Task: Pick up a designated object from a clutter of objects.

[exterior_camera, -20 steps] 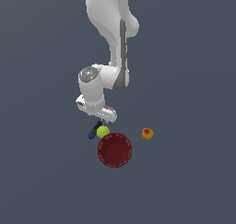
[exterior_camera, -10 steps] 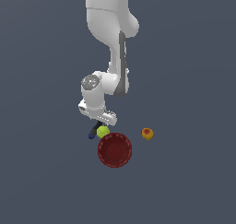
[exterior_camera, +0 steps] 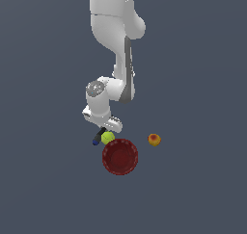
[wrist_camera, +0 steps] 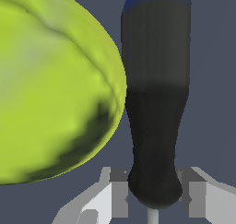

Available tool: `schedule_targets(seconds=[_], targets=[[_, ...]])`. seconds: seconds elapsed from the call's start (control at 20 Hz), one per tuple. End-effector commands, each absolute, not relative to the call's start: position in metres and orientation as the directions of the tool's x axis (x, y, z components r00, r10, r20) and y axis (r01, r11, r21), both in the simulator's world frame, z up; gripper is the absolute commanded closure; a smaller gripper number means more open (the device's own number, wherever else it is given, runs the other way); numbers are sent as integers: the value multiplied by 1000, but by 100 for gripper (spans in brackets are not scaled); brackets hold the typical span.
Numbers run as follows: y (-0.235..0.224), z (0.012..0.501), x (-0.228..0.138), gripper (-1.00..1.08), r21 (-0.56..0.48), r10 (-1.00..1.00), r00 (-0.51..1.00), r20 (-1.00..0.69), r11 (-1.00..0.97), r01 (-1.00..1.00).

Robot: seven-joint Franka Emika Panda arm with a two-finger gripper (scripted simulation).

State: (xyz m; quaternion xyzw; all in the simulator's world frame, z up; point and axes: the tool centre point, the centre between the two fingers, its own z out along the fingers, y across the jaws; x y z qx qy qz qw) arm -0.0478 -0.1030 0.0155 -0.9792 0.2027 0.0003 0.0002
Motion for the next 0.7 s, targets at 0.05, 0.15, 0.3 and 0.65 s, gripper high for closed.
schedule_targets(seconds=[0.05,0.15,0.3,0.65], targets=[[-103,15,-48,108,0,-397,918,0,-918,-397],[-103,15,-48,108,0,-397,918,0,-918,-397],[-103,16,-48,108,0,-397,918,0,-918,-397],[-105,30,-49,108,-1,-398,918,0,-918,-398]])
